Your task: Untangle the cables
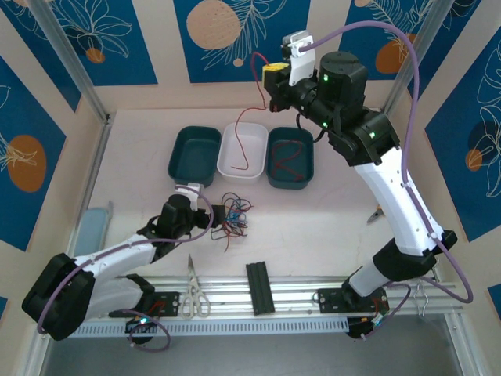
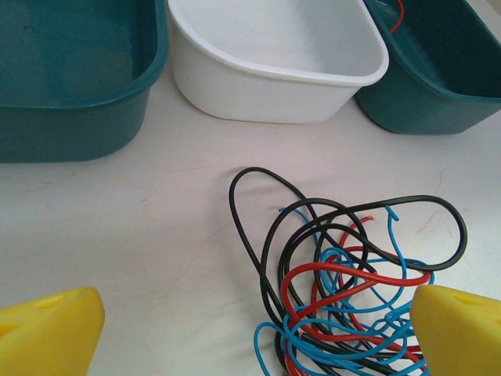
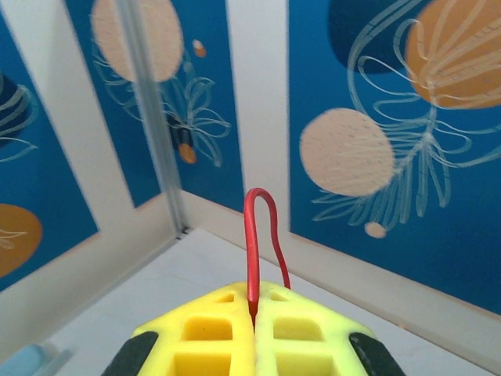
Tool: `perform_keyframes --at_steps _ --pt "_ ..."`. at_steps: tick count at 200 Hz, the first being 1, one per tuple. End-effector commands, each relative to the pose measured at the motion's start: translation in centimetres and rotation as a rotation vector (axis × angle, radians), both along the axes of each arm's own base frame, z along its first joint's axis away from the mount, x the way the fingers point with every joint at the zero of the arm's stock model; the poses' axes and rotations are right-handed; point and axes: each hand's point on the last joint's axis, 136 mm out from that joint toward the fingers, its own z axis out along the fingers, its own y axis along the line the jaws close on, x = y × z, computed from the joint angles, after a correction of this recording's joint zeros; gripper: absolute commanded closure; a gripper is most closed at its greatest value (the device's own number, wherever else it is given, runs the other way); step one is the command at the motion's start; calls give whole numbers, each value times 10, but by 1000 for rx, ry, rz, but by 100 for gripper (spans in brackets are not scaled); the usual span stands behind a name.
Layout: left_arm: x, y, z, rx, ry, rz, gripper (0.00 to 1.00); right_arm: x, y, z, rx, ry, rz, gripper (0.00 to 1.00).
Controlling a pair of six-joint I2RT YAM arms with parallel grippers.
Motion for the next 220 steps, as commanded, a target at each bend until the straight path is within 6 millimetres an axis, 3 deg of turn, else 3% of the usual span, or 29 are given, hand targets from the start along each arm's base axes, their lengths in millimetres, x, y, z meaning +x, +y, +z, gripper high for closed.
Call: perform_keyframes --at_steps 1,98,137,177,220 --pt "1 8 1 -1 -11 30 0 14 -23 -2 36 42 -49 100" --pt "0 10 3 5 -17 36 0 73 -79 -62 62 205 -207 100" --pt "0 10 5 3 -18 36 0 94 -100 -108 69 316 -264 100" --pt "0 9 8 1 -19 33 0 104 -112 -161 105 462 -295 100" --pt "1 9 7 2 -15 32 0 113 -109 -218 101 595 -293 100"
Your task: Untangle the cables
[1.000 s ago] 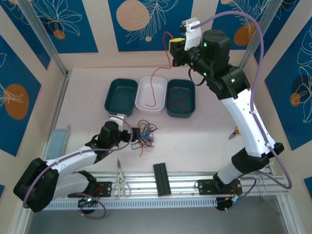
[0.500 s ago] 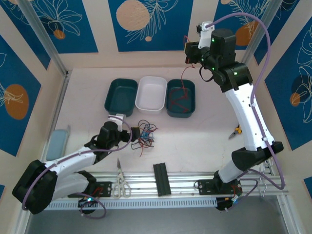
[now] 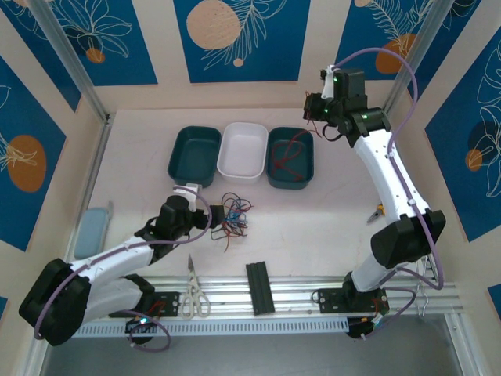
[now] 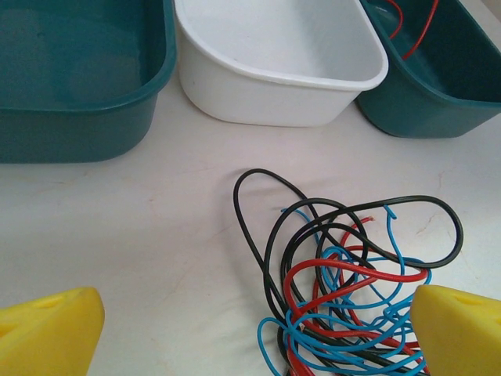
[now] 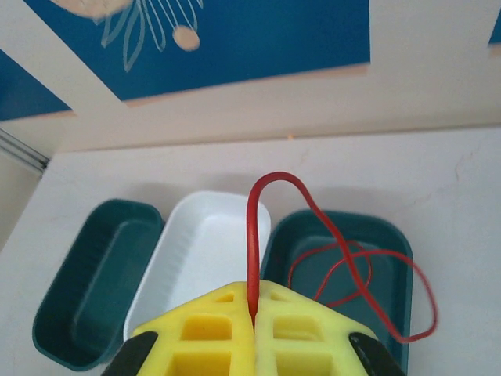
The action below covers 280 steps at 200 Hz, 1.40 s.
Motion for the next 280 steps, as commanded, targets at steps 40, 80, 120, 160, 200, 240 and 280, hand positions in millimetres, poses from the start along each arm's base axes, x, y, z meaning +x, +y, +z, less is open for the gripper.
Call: perform_keyframes --at_steps 40,80,120,160,200,240,280 --pt "4 3 1 -2 2 19 0 16 27 -48 111 121 86 100" --pt "4 4 1 0 0 24 0 26 49 -57 171 138 170 100" --pt "3 7 1 7 -5 33 0 36 73 -68 213 169 247 100" --pt "1 9 1 12 -7 36 0 39 95 -80 252 205 310 100" --pt "2 8 1 11 -8 34 0 36 105 -98 271 251 327 100" --pt "2 9 0 12 -5 34 0 32 78 -131 253 341 170 100" --pt "2 9 0 14 -8 36 0 9 56 -162 218 441 71 100"
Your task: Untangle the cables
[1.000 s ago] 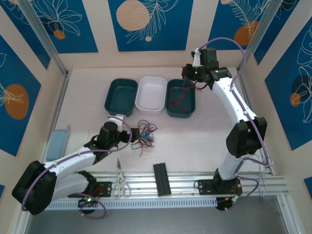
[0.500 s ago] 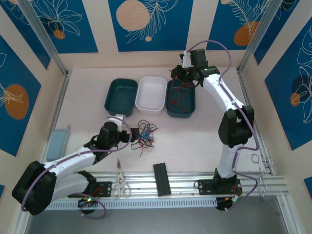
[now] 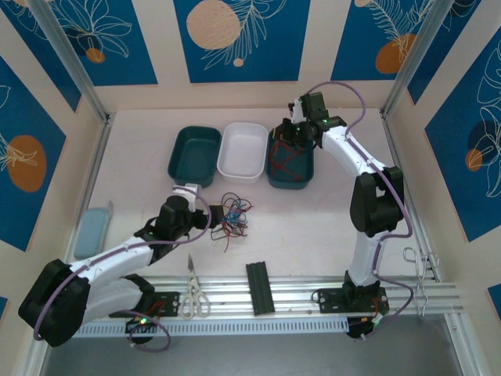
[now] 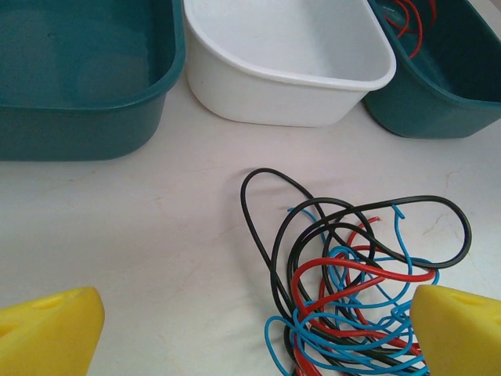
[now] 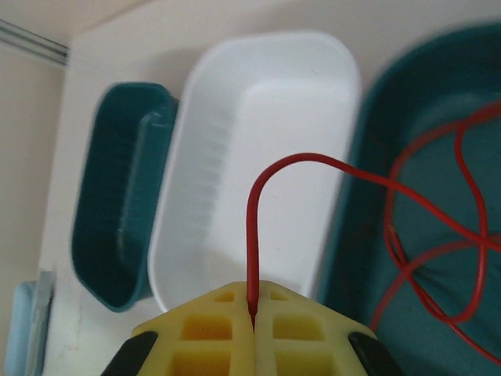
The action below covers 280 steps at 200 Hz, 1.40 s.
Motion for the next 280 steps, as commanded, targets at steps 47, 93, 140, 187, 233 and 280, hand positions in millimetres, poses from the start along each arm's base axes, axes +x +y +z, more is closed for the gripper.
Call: perform_keyframes --at_steps 47,93,140,187,233,280 --pt "2 6 -1 3 -2 23 0 -33 -37 -32 -131 125 -107 100" --pt "1 6 0 1 -2 24 0 -38 -39 -57 -215 154 -70 100" --pt "1 6 1 -4 -2 27 0 -36 -31 -83 -312 167 5 100" --pt "2 6 2 -5 -1 27 0 -32 -26 -105 -367 186 39 96" --pt "3 4 2 -10 0 23 0 -31 -26 -116 -409 200 52 90" --pt "2 4 4 -13 -3 22 0 -33 -25 -99 -402 172 54 68"
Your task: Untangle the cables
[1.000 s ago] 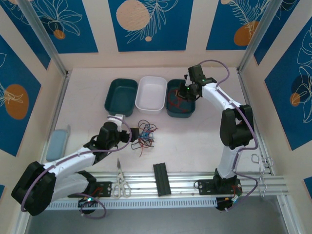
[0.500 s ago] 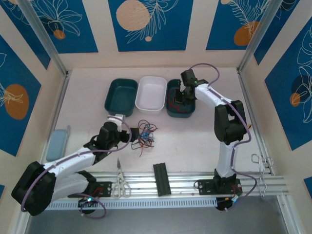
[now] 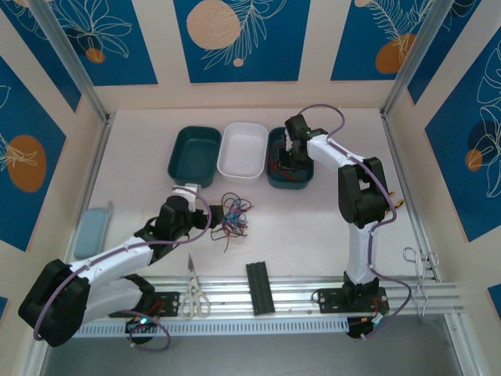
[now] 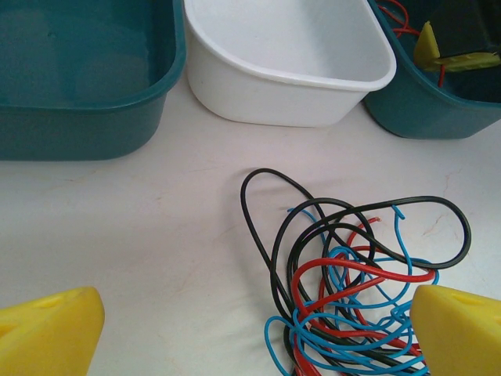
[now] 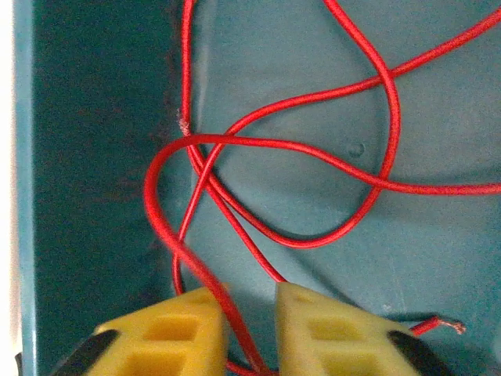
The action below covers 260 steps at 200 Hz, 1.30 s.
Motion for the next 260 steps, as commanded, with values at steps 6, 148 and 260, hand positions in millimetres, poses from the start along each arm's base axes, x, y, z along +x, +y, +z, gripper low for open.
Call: perform_keyframes --at_steps 6,148,260 --pt "2 4 4 -12 -4 20 0 1 4 24 -3 -41 17 65" --pt "5 10 8 -39 41 91 0 -56 31 133 136 -180 23 38" --pt "3 -20 -21 -41 252 -15 0 -162 111 84 275 144 116 52"
